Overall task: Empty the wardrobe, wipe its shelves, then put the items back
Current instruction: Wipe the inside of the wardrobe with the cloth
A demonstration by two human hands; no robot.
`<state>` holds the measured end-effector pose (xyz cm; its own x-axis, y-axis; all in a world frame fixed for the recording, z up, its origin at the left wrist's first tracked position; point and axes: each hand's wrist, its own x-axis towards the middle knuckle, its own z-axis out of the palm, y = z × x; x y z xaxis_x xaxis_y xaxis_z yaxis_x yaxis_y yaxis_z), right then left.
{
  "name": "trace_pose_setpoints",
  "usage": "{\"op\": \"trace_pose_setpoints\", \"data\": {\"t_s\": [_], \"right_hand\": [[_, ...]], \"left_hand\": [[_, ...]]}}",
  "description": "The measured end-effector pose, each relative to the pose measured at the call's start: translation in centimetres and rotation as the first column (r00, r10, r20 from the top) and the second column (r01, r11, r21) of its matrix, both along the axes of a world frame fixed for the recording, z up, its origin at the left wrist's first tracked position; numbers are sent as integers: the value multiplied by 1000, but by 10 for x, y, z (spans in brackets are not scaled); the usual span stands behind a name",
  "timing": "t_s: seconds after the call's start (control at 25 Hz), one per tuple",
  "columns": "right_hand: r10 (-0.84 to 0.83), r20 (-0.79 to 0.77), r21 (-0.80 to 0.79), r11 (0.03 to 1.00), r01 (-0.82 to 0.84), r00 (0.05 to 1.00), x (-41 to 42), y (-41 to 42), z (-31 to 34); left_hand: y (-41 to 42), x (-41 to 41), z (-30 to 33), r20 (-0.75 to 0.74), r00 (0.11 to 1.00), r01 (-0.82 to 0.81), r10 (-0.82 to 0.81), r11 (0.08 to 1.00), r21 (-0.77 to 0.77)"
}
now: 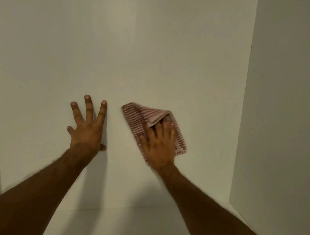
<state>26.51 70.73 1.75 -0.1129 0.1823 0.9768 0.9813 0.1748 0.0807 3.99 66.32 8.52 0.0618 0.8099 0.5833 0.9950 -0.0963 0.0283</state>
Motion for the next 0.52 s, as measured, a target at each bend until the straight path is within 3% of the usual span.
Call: {"op": "trace_pose_setpoints", "data": {"t_s": [0.16, 0.24, 0.36, 0.44, 0.52], "right_hand": [[-174, -441, 62, 973, 223, 881, 139, 0, 34], [-206, -514, 32, 965, 259, 832, 177, -6, 53], [-217, -597, -16, 966, 259, 772, 147, 3, 87], [-169, -522, 57, 971, 231, 836, 86, 10, 109], [-95, -233, 113, 986, 124, 968, 15, 13, 122]], "left_hand": [[2, 3, 1, -10, 999, -32, 32, 999, -6], [2, 3, 1, -20, 999, -50, 50, 999, -10], [0, 5, 2, -3, 999, -36, 36, 999, -29], [1, 3, 1, -4, 999, -37, 37, 999, -35], [0, 2, 2, -1, 999, -34, 34, 999, -42]]}}
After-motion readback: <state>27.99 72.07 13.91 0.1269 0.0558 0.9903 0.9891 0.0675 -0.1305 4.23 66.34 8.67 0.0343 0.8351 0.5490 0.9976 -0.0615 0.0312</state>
